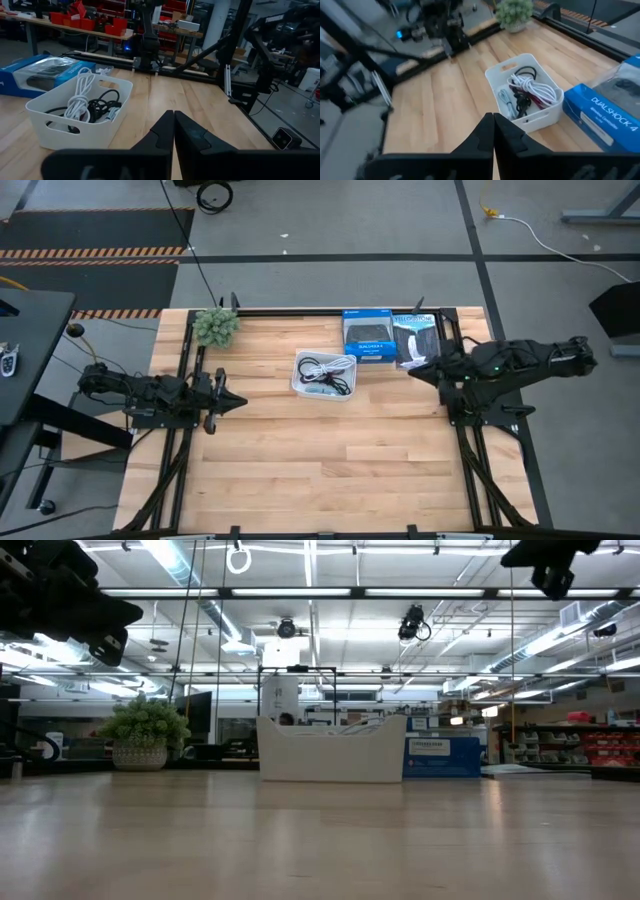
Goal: Pick and place USB-C Cables
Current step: Return to Home Position
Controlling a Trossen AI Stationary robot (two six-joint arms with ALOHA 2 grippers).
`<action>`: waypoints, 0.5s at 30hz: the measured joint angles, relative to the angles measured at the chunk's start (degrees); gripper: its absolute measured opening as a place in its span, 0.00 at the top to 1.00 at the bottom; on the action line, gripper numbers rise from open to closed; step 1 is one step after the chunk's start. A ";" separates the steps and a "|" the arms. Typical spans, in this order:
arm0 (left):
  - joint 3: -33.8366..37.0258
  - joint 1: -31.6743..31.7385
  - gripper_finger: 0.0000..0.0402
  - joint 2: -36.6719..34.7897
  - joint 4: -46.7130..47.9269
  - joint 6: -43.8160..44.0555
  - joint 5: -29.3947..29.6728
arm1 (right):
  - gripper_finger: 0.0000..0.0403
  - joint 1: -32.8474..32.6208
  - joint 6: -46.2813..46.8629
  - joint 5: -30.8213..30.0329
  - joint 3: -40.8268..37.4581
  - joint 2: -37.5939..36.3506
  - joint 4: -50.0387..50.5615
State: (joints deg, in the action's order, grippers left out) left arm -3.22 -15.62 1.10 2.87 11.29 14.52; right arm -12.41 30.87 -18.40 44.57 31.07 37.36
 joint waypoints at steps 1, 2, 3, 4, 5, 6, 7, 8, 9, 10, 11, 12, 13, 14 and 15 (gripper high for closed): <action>0.00 0.00 0.96 0.00 0.00 0.02 0.00 | 0.98 0.33 0.66 -0.03 -1.46 -1.82 -1.11; 0.00 0.00 0.96 0.00 0.00 0.04 0.02 | 0.98 0.67 1.33 -0.02 -2.95 -3.56 -2.12; -0.02 0.00 0.96 0.00 0.00 0.00 0.00 | 0.98 1.01 2.11 -0.03 -4.32 -5.07 -2.91; -0.06 0.00 0.96 0.00 -0.03 0.00 0.02 | 0.98 1.36 2.72 -0.07 -5.82 -6.46 -3.92; -0.07 0.00 0.96 0.00 -0.04 0.02 0.02 | 0.98 1.64 3.40 -0.08 -7.33 -7.70 -5.05; -0.08 0.00 0.95 0.00 -0.04 0.03 0.01 | 0.98 1.90 4.06 -0.10 -8.73 -8.78 -5.94; -0.09 0.01 0.95 0.00 -0.04 0.01 0.02 | 0.98 2.09 4.74 -0.07 -10.10 -9.85 -7.15; -0.09 0.01 0.95 0.02 -0.04 -0.01 0.00 | 0.98 2.24 5.31 -0.01 -11.49 -10.77 -8.52; -0.09 0.00 0.95 0.01 -0.04 0.01 0.02 | 0.98 2.35 5.81 0.03 -12.75 -11.52 -9.68; -0.09 0.00 0.95 0.01 -0.05 0.02 0.02 | 0.98 2.42 6.37 0.18 -14.18 -12.23 -10.68; -0.09 0.00 0.95 0.02 -0.04 0.00 0.00 | 0.98 2.45 6.81 0.37 -15.58 -12.83 -11.40; -0.09 0.00 0.96 0.00 -0.04 -0.02 0.00 | 0.98 2.50 7.16 0.41 -16.81 -13.31 -12.06; -0.09 0.00 0.96 0.00 -0.06 0.02 0.02 | 0.98 2.50 7.79 0.47 -18.00 -13.84 -12.77; -0.09 0.00 0.96 0.02 -0.08 0.02 0.00 | 0.98 2.50 8.39 0.49 -19.16 -14.44 -13.39; -0.09 0.00 0.96 0.01 -0.07 0.01 0.02 | 0.98 2.50 9.19 0.62 -20.18 -15.00 -13.65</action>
State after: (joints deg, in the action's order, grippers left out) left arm -3.31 -15.62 1.11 2.81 11.30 14.55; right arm -9.91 40.06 -17.78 24.40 16.07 23.71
